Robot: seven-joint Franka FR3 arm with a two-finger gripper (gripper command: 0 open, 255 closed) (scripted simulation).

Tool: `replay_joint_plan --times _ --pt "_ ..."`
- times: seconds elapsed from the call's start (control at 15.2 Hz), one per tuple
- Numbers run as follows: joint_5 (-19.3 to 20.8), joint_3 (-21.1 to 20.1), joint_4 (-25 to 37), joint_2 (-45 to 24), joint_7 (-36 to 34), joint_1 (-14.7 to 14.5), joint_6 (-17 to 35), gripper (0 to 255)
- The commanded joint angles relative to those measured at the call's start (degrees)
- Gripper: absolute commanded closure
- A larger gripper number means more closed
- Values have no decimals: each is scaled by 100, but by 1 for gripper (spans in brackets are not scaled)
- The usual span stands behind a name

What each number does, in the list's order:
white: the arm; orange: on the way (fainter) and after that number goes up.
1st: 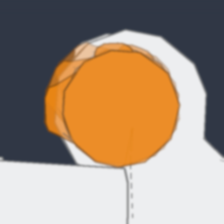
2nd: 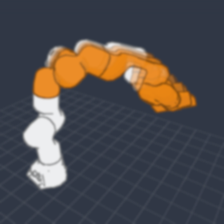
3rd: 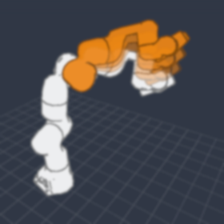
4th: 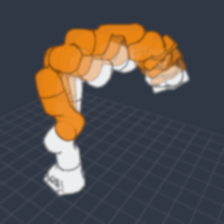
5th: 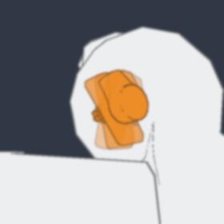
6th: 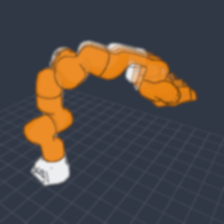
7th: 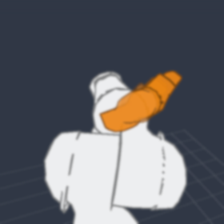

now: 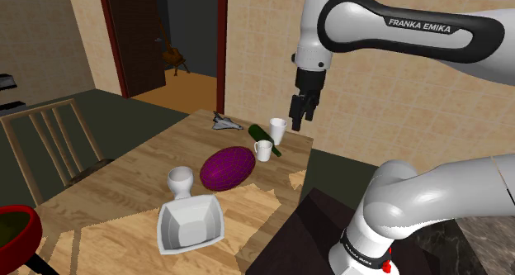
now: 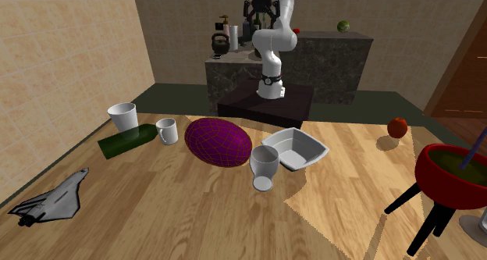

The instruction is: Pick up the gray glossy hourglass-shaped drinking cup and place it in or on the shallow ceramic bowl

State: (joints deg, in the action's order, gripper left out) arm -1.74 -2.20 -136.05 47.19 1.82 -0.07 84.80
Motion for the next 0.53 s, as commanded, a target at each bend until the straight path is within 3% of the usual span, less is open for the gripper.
replay_joint_plan --times 0.0,0.46 --pt "0 0 0 0 0 0 0 0" --pt "-84 -224 -174 -1115 -113 -55 1356 0"
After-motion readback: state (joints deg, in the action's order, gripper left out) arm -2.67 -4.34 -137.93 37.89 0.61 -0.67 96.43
